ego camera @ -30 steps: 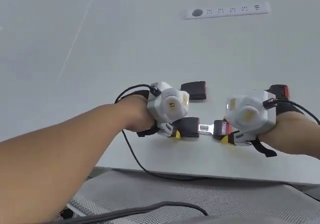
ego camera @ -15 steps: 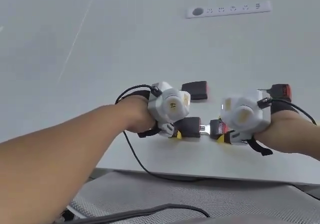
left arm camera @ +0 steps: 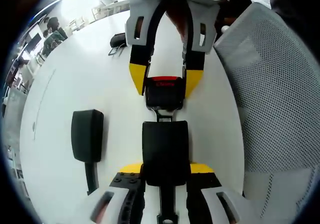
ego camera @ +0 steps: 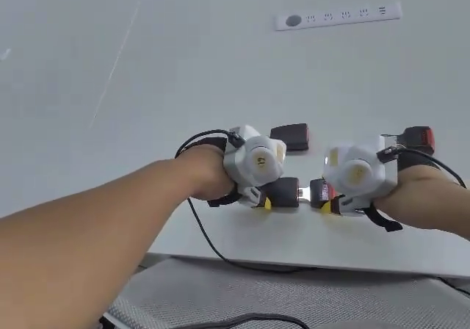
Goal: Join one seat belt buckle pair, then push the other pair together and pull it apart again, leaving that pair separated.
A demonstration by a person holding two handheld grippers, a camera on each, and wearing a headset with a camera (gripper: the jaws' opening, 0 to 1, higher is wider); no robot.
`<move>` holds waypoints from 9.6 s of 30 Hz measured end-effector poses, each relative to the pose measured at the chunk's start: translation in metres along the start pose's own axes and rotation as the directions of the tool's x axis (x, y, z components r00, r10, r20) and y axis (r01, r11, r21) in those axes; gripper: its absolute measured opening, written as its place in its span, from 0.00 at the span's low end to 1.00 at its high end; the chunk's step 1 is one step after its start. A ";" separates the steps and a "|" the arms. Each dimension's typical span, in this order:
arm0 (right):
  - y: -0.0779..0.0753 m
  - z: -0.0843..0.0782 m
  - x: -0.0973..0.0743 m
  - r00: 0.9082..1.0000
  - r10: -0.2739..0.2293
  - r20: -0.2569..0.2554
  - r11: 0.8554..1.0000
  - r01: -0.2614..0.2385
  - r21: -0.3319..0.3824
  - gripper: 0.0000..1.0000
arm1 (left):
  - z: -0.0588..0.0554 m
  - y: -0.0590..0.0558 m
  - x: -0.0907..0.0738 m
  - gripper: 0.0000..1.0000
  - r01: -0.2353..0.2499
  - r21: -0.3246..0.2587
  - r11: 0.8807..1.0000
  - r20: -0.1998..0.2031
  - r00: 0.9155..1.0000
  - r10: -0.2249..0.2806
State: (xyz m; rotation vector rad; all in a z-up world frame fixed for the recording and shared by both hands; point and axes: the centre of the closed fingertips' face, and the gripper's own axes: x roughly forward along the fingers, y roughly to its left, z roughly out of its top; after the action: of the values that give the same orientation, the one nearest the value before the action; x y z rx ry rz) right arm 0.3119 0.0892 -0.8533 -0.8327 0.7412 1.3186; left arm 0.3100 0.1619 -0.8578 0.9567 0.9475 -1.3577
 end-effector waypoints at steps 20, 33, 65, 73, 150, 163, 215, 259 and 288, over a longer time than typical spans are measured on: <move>0.001 0.012 0.006 1.000 -0.024 0.017 1.000 0.023 0.011 0.32 | -0.002 -0.001 0.002 0.31 -0.007 0.009 1.000 -0.009 1.000 0.007; 0.003 0.007 0.003 0.998 -0.022 0.051 1.000 0.021 0.005 0.33 | -0.003 0.000 0.000 0.32 -0.003 -0.017 1.000 0.009 1.000 0.004; 0.002 0.009 0.005 0.999 0.004 0.036 1.000 -0.004 -0.004 0.35 | -0.004 0.000 -0.002 0.33 -0.044 -0.118 0.992 -0.008 0.999 0.044; 0.000 0.016 -0.006 0.999 -0.013 0.052 1.000 0.013 -0.003 0.34 | -0.006 0.000 -0.015 0.33 -0.066 -0.151 0.986 -0.008 0.998 0.066; -0.111 -0.123 -0.069 0.996 -0.087 -0.036 0.994 0.089 0.061 0.32 | 0.018 0.106 -0.002 0.32 -0.068 0.016 0.998 -0.006 0.998 0.068; -0.105 -0.066 -0.036 0.996 -0.086 0.019 0.994 0.084 0.073 0.32 | 0.018 0.106 -0.001 0.31 -0.061 0.046 0.997 -0.007 0.998 0.062; -0.107 -0.008 0.001 0.997 -0.061 0.047 0.998 0.059 0.027 0.28 | 0.018 0.109 0.002 0.30 -0.037 0.057 0.998 0.010 0.999 0.036; -0.107 -0.033 -0.019 0.997 -0.069 0.039 0.998 0.068 0.014 0.32 | 0.019 0.109 0.002 0.31 -0.022 0.057 0.998 0.006 1.000 0.022; -0.103 -0.137 -0.078 0.980 -0.149 -0.128 0.985 0.159 0.070 0.34 | 0.019 0.107 0.002 0.32 -0.031 0.037 0.999 -0.030 0.999 0.032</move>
State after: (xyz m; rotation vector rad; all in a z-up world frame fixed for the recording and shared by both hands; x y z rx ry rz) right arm 0.4056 -0.0742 -0.8480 -0.8949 0.8041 1.1004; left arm 0.4164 0.1430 -0.8528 1.0185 0.9299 -1.3416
